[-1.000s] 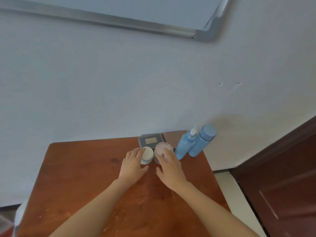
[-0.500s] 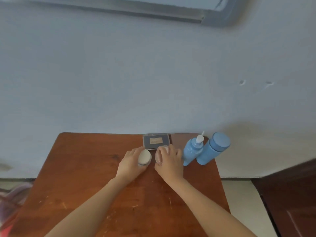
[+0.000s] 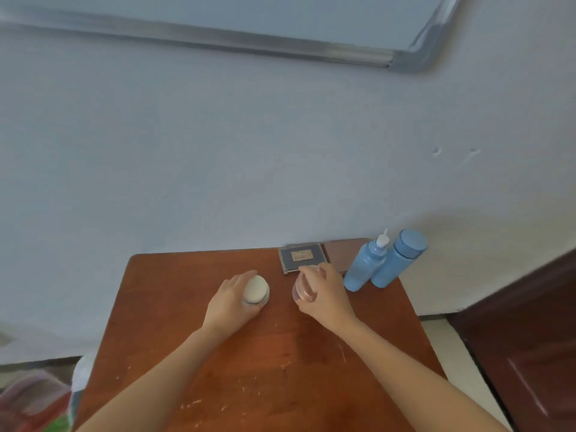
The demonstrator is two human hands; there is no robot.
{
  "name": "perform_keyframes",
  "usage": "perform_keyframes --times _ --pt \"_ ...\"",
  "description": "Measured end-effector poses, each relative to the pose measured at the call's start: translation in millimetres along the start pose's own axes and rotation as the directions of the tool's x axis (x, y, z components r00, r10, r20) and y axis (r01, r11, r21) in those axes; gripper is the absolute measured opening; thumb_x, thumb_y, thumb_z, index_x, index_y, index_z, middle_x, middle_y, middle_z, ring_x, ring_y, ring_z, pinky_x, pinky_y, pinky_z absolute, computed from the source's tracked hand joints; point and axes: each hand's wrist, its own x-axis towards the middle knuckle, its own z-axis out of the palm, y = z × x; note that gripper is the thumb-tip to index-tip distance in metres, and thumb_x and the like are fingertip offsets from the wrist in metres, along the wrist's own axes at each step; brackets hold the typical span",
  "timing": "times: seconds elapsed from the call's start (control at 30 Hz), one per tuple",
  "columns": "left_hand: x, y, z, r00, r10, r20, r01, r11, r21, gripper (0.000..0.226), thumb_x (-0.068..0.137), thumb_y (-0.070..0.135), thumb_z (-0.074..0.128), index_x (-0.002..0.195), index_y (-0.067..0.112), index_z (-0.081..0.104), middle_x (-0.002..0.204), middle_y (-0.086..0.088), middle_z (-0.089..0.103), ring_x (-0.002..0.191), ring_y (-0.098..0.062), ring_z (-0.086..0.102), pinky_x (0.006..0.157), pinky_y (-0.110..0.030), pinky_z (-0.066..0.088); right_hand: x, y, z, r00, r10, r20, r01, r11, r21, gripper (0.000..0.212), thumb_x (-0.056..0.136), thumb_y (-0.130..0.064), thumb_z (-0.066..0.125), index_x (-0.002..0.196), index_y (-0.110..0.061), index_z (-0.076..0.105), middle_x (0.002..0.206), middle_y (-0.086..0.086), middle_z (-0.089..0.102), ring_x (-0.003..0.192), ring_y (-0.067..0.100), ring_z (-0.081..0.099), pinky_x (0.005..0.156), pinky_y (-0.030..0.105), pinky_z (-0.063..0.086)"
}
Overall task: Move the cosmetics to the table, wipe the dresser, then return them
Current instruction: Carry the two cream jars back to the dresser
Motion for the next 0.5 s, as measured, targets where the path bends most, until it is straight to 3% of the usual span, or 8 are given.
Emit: perform_keyframes --times 0.2,0.5 --pt "-11 -7 -29 0.965 0.236 0.114 -0.232 0.971 -0.051 0.059 0.079 0.043 0.065 0.131 0.026 0.042 0.133 0.007 0.049 0.123 -0.016 0.042 0.095 -0.032 0.039 -59 -36 -3 0.956 0.225 -0.190 -0.202 0.970 0.134 0.059 0.076 -0.026 0.070 0.130 -0.029 0.046 0.130 0.001 0.034 0.120 0.018 0.035 0.096 0.020 0.030" --pt "-74 24 -30 0.781 0.530 0.330 -0.492 0.848 -0.197 0.062 0.077 0.045 0.067 0.131 0.025 0.043 0.129 0.006 0.052 0.119 -0.015 0.045 0.092 -0.028 0.038 -201 -74 0 0.776 0.482 -0.407 -0.432 0.876 0.213 0.055 0.073 -0.024 0.071 0.124 -0.028 0.052 0.118 -0.003 0.034 0.116 0.018 0.038 0.098 0.027 0.040"
